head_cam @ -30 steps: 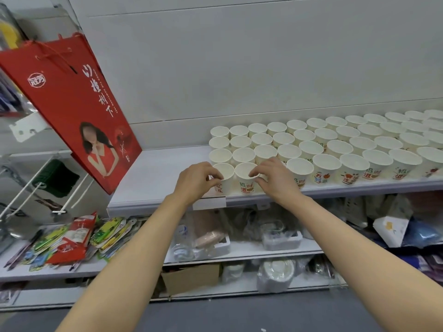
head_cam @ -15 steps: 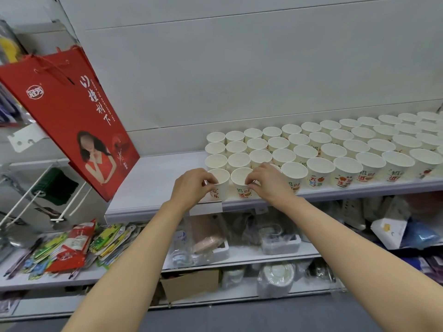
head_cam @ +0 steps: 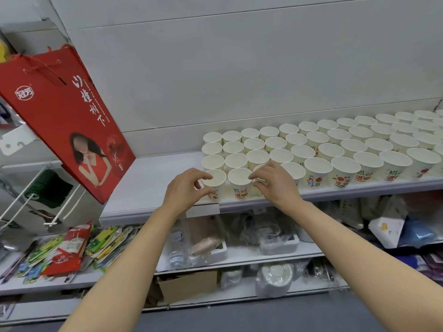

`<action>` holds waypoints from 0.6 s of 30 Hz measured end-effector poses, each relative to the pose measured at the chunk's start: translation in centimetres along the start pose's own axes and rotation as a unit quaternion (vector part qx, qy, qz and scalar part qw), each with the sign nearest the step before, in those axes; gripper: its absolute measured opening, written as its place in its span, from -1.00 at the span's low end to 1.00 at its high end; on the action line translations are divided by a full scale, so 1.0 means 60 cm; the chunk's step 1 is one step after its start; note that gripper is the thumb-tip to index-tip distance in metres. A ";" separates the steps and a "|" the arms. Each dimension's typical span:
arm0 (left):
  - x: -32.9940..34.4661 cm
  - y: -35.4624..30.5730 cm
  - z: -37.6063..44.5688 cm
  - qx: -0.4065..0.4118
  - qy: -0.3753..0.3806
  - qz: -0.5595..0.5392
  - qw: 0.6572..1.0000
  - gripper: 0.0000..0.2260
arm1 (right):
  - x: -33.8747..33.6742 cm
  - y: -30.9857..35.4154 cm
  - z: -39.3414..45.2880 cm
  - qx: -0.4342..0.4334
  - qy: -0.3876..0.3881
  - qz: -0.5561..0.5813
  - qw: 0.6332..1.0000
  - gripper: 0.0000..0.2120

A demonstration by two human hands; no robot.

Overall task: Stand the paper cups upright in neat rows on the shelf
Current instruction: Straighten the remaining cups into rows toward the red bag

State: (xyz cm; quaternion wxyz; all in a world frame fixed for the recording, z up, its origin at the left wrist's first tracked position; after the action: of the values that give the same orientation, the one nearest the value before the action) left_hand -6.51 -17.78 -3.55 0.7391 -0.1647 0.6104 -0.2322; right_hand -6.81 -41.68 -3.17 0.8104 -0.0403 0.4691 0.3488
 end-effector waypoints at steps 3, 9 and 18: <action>-0.002 -0.017 0.004 0.019 -0.024 0.035 0.999 -0.80 | -0.017 -0.006 -0.017 0.001 -0.044 -0.014 0.999 -0.87; 0.043 -0.120 0.020 0.120 0.002 0.109 0.987 -0.77 | -0.062 -0.055 -0.065 0.024 -0.101 -0.073 0.992 -0.87; 0.073 -0.132 0.032 0.112 0.030 0.134 0.984 -0.86 | -0.060 -0.080 -0.077 0.043 -0.065 -0.100 0.992 -0.82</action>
State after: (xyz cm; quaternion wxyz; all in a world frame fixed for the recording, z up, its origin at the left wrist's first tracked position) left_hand -5.12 -26.90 -2.61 0.7588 0.0095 0.6190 -0.2025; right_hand -8.43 -48.98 -4.15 0.8711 -0.0292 0.4232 0.2475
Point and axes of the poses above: each hand's wrist, its own z-axis towards the middle knuckle, its own x-axis out of the palm, y = z × x, the point moved 6 cm from there along z, towards the middle knuckle, and after that the axes turned 7 degrees about -x, right-handed, at the moved point
